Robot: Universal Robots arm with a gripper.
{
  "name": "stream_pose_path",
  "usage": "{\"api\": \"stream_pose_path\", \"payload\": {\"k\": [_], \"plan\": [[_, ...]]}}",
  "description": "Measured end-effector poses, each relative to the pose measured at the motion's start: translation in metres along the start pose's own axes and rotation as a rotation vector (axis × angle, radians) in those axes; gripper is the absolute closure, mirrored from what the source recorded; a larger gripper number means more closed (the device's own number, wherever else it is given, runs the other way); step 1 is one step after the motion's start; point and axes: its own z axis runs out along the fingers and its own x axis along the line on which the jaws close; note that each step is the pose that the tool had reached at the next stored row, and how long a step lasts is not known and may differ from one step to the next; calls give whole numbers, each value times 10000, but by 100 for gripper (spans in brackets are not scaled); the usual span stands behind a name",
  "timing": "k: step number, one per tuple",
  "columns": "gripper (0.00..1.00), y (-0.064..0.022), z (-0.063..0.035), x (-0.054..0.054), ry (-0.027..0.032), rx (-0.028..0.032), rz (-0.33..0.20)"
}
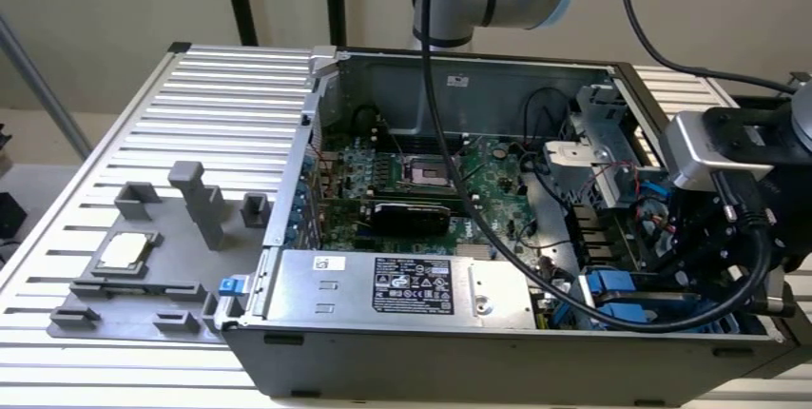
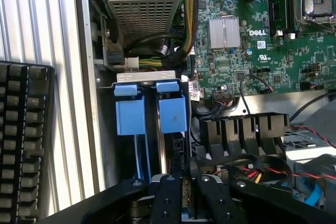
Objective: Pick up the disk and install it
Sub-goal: 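Insert the first disk wire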
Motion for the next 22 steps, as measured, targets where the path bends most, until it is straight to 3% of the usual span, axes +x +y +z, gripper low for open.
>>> {"api": "stream_pose_path", "payload": {"k": [4,5,6,11,18,22], "plan": [[82,-1,6,1,-15,-1,-1],[82,-1,-6,0,-8,-2,-1],[76,0,-21,-2,-2,-4,-1],[76,10,-86,-8,-1,-7,0],[76,143,-100,7,-2,-7,0],[76,148,-101,9,-2,-11,-3]]}}
